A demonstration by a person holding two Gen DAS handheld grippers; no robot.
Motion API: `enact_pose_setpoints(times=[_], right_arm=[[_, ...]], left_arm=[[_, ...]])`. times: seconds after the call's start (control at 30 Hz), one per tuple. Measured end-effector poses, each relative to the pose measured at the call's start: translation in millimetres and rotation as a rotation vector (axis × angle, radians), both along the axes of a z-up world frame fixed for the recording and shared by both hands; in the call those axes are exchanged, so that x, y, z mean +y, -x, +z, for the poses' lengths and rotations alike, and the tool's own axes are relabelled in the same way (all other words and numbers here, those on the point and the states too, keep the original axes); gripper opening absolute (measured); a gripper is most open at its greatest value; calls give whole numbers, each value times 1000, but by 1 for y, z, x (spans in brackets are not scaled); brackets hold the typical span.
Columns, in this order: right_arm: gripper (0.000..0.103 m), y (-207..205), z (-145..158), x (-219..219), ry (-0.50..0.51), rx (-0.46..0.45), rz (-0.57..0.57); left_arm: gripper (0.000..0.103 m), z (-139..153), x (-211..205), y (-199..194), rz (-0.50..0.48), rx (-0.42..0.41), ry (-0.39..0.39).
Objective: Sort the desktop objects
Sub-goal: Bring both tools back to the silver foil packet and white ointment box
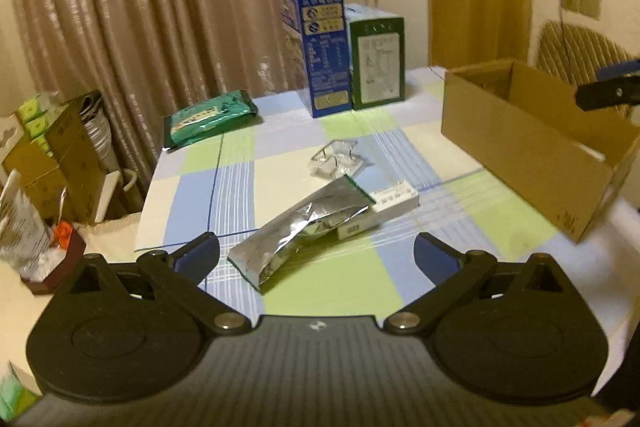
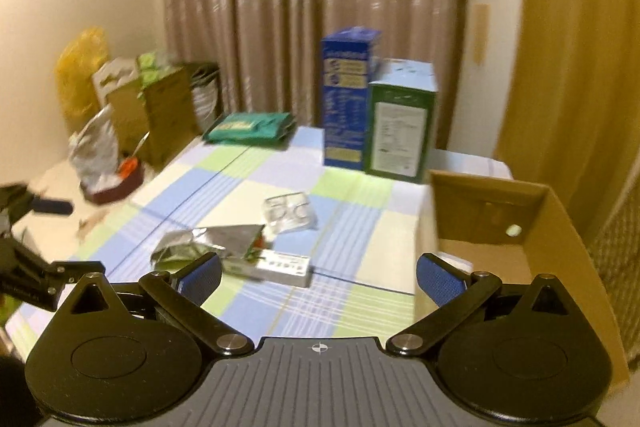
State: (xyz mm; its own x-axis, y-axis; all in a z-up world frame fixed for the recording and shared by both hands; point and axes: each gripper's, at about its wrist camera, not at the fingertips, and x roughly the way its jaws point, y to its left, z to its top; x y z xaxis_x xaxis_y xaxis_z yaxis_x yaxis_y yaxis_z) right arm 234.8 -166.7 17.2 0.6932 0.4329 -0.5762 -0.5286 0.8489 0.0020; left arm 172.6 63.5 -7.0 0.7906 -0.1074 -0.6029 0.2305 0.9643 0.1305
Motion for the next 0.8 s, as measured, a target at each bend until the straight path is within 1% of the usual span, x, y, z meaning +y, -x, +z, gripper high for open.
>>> enact_pose_setpoints(times=[0.1, 0.2, 0.33, 0.4, 0.47, 0.57, 0.7, 0.8], right_arm=[[101, -9, -12, 21, 73, -2, 79], [101, -17, -24, 41, 159, -14, 205], [101, -28, -43, 68, 313, -61, 404], [101, -35, -55, 80, 401, -83, 472], [101, -46, -65, 90, 456, -93, 522], [101, -66, -81, 103, 491, -65, 578], [101, -96, -109, 119, 532, 15, 653], [101, -115, -129, 131, 581, 59, 693]], left_arm=[[101, -5, 6, -9, -85, 22, -18], [101, -12, 5, -19, -194, 46, -71], [101, -22, 3, -39, -320, 70, -138], [101, -27, 4, -51, -374, 82, -186], [101, -34, 7, -68, -413, 107, -214], [101, -45, 16, -96, -439, 160, -215], [101, -62, 27, -128, -475, 212, -230], [101, -72, 32, -147, -511, 255, -225]])
